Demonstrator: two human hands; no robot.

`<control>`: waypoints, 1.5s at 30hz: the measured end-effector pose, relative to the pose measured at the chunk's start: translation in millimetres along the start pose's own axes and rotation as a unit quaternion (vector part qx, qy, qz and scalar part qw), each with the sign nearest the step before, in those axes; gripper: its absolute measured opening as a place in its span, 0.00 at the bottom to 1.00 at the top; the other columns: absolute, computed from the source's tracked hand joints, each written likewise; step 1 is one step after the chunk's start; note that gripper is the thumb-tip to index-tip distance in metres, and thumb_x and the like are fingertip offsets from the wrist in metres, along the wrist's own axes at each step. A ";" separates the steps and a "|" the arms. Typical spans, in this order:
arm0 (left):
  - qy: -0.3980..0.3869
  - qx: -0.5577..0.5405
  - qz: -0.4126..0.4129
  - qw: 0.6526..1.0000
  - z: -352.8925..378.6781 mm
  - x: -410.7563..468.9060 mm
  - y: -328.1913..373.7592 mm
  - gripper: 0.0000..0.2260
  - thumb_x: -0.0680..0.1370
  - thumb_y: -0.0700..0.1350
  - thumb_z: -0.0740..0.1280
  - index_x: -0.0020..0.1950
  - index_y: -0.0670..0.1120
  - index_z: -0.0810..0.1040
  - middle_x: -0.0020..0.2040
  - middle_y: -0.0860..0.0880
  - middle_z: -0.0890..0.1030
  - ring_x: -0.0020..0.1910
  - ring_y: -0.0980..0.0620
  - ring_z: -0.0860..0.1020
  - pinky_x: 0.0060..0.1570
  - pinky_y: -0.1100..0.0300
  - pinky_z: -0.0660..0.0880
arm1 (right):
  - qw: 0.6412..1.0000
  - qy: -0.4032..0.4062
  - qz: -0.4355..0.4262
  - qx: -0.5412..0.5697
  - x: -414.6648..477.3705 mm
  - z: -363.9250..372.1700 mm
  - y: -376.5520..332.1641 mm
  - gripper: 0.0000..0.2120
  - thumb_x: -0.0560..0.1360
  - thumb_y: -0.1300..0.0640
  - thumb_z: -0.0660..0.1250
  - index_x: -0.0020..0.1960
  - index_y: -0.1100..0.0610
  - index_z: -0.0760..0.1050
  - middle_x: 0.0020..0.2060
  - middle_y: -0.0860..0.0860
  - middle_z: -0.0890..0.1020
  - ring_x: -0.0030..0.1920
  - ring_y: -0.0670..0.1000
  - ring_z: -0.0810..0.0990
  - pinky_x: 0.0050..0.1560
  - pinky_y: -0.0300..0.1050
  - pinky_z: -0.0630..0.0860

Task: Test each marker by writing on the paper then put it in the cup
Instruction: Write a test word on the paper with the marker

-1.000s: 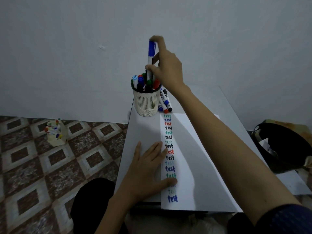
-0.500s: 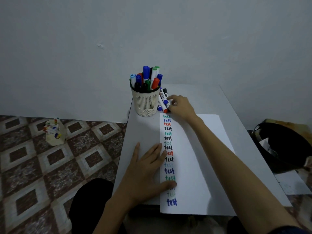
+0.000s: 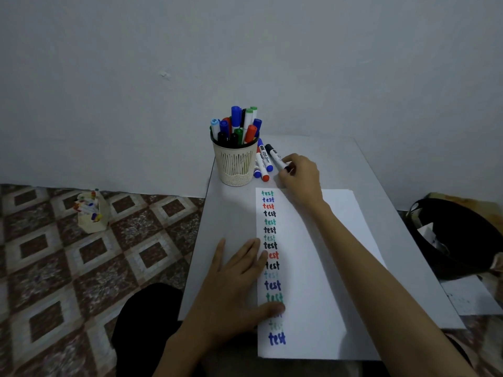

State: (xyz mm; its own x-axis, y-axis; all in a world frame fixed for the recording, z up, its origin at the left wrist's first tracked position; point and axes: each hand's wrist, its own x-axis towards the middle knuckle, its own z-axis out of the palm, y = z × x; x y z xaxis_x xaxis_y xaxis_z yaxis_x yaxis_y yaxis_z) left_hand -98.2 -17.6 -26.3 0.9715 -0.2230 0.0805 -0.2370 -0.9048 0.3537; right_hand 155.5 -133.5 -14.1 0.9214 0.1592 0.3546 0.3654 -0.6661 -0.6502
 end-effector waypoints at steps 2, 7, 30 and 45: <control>0.010 -0.014 -0.002 1.000 1.4 0.2 -0.9 0.43 0.69 0.75 0.50 0.76 0.50 0.50 0.76 0.54 0.44 0.73 0.64 0.39 0.69 0.48 0.29 | 0.994 0.071 0.033 0.072 -4.3 -5.9 1.7 0.11 0.74 0.60 0.68 0.56 0.60 0.78 0.49 0.56 0.81 0.44 0.50 0.77 0.46 0.42 0.77; 0.030 -0.078 -0.017 0.996 -3.7 0.4 1.9 0.44 0.66 0.77 0.51 0.75 0.54 0.52 0.74 0.61 0.48 0.70 0.72 0.40 0.72 0.53 0.33 | 0.901 0.224 0.082 0.363 -26.7 -44.0 -11.8 0.06 0.78 0.61 0.62 0.51 0.63 0.76 0.38 0.54 0.78 0.33 0.52 0.78 0.32 0.44 0.78; 0.128 -0.529 -0.059 0.837 -11.9 54.9 56.2 0.13 0.76 0.52 0.60 0.41 0.43 0.72 0.24 0.57 0.68 0.22 0.58 0.65 0.25 0.69 0.64 | 0.854 -0.185 0.085 0.479 -117.3 -89.2 -43.8 0.13 0.76 0.62 0.67 0.36 0.61 0.68 0.21 0.52 0.72 0.19 0.47 0.67 0.25 0.39 0.63; 0.169 -0.509 -0.050 0.843 -26.1 71.4 36.2 0.09 0.77 0.54 0.63 0.48 0.50 0.77 0.27 0.55 0.68 0.26 0.58 0.67 0.26 0.65 0.66 | 0.825 -0.190 -0.017 0.532 -71.9 -84.2 -45.3 0.10 0.73 0.62 0.69 0.36 0.59 0.72 0.27 0.53 0.73 0.21 0.46 0.68 0.22 0.37 0.65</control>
State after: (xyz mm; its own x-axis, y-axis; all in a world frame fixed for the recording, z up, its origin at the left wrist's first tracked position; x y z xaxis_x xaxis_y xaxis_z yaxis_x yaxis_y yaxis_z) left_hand -37.3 -56.9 16.6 0.9733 0.1068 0.2032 -0.1935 -0.0948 0.9765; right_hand 61.5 -176.1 46.5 0.8091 0.5164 0.2804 0.1150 0.3288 -0.9374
